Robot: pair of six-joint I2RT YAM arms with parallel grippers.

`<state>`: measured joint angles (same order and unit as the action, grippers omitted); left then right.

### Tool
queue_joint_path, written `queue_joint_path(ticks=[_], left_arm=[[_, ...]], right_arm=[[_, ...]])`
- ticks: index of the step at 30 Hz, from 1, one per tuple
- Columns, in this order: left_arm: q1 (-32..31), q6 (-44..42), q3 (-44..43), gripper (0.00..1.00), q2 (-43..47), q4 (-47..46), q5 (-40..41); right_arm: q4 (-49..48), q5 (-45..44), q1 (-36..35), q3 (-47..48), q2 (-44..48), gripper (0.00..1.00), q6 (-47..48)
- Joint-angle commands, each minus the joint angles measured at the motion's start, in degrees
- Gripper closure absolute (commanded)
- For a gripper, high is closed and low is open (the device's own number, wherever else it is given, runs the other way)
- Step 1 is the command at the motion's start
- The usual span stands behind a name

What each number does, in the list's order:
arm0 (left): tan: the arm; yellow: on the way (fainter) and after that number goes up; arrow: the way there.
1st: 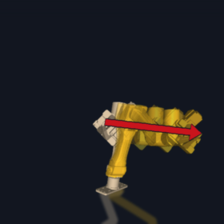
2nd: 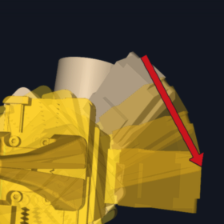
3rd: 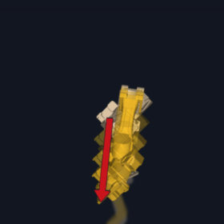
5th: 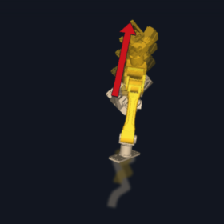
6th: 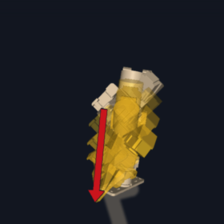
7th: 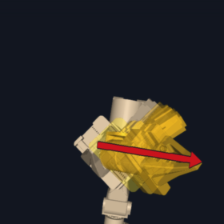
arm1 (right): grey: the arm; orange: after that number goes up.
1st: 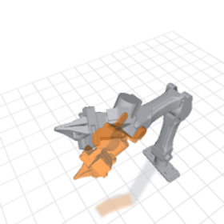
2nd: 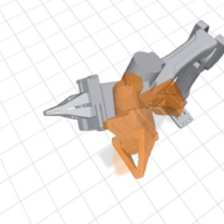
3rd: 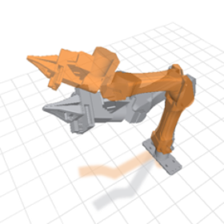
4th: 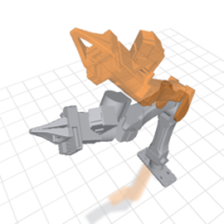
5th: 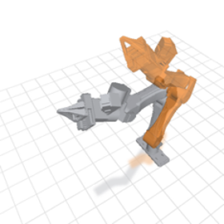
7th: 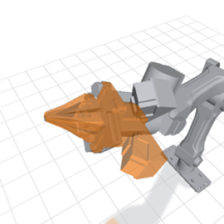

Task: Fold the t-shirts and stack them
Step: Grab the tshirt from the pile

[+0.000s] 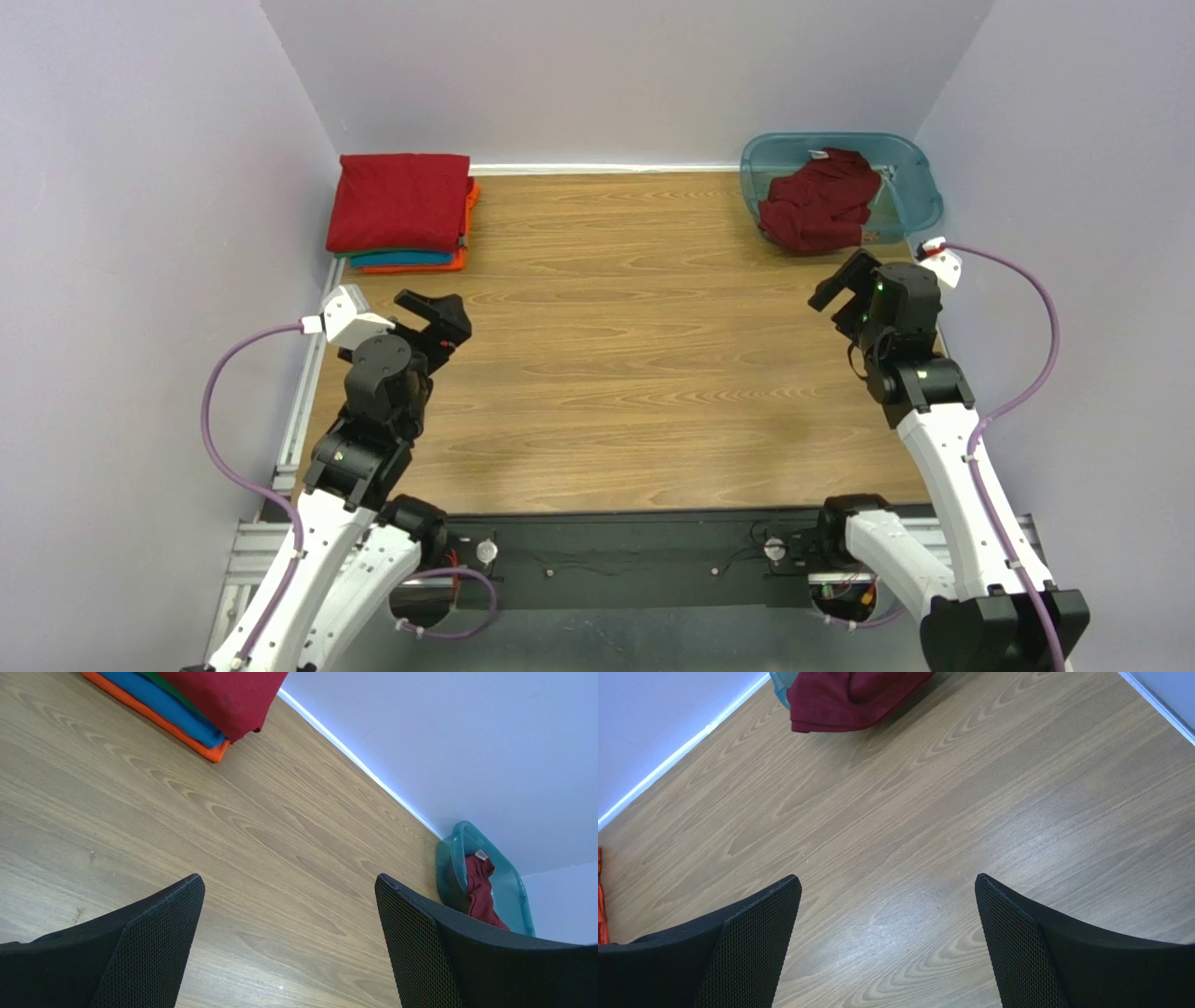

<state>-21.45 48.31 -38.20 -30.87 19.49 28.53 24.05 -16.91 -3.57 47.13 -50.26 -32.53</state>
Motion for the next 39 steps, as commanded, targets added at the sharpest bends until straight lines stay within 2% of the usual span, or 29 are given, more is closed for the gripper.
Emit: queue_joint_path(ticks=[1,5,8,12,16,19,25,30,35,39], left_arm=[[0.2,0.7,1.6,0.02,1.6,1.0,-0.2],[0.2,0.7,3.0,0.02,1.9,0.3,0.0],[0.1,1.1,4.0,0.02,1.7,-0.1,-0.1],[0.2,1.3,5.8,0.02,2.0,-2.3,0.7],[0.2,1.4,6.0,0.02,1.5,-3.4,1.9],[0.2,1.4,5.7,0.02,0.2,-3.3,2.1],[0.2,3.4,6.1,0.02,-0.8,-2.3,4.6],[0.2,3.8,7.2,0.02,0.2,-2.7,6.7],[0.2,4.9,6.3,0.02,1.3,-0.9,8.9],[0.2,5.3,6.6,0.02,2.1,-1.1,9.5]], right_arm=[[1.5,1.9,0.1,2.9,-1.4,0.0,1.9],[0.7,2.8,0.2,6.0,-7.1,0.0,4.6],[0.4,2.8,0.2,11.8,-14.3,0.0,6.4],[0.3,-2.4,0.3,25.5,-29.8,0.0,7.5],[0.4,-6.8,0.7,37.0,-41.3,0.0,8.6],[0.5,-5.2,1.9,49.7,-53.9,0.0,10.7],[0.5,-7.4,4.6,64.8,-69.6,0.0,15.6],[0.6,-4.2,7.1,78.7,-83.6,0.0,18.0],[0.4,-2.7,8.5,87.2,-92.3,0.0,20.8],[0.3,2.4,9.5,93.4,-99.7,0.0,22.5]])
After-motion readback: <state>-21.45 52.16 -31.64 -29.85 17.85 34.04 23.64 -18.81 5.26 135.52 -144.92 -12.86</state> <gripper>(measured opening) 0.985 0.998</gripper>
